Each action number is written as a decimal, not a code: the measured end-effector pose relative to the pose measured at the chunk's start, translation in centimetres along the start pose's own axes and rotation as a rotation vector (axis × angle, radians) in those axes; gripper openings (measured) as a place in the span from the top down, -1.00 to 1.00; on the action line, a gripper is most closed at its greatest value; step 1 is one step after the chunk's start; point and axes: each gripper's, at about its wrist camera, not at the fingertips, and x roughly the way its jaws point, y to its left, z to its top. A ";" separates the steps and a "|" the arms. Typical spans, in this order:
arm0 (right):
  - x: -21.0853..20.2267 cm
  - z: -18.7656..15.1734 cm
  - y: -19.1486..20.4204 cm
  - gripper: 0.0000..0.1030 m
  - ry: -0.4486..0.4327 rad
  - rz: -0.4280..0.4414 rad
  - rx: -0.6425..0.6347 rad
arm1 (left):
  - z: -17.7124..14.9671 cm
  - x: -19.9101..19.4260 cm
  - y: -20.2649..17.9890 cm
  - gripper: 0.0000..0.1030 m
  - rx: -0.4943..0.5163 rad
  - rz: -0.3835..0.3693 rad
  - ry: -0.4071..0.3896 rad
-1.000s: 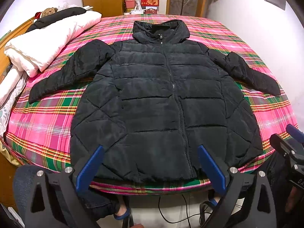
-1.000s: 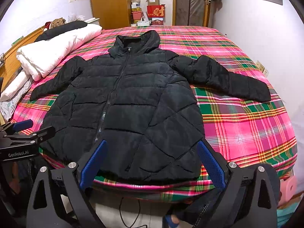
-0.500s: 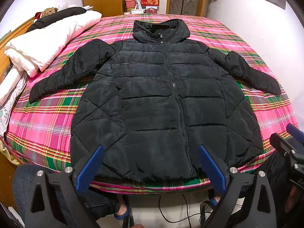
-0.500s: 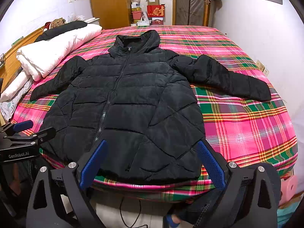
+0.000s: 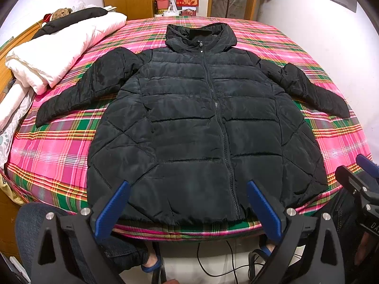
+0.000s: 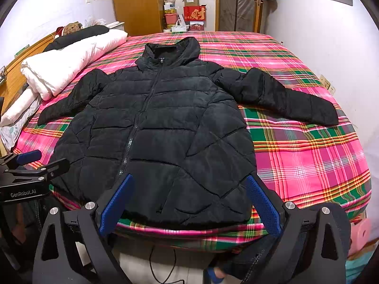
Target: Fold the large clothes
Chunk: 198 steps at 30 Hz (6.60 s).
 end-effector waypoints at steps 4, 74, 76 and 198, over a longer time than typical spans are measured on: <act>0.0 0.0 -0.1 -0.85 0.000 0.000 0.000 | 0.0 0.0 0.0 -0.94 0.001 0.001 -0.001; 20.1 14.3 11.6 -0.85 0.072 0.108 -0.246 | 12.6 19.6 37.0 -0.47 -0.685 0.104 -0.005; 20.6 14.3 11.6 -0.85 0.079 0.105 -0.247 | 12.1 20.5 38.1 -0.46 -0.730 0.112 -0.005; 19.9 14.8 -17.3 0.02 0.070 -0.012 0.487 | 22.9 18.0 6.7 -0.66 -0.115 -0.178 -0.145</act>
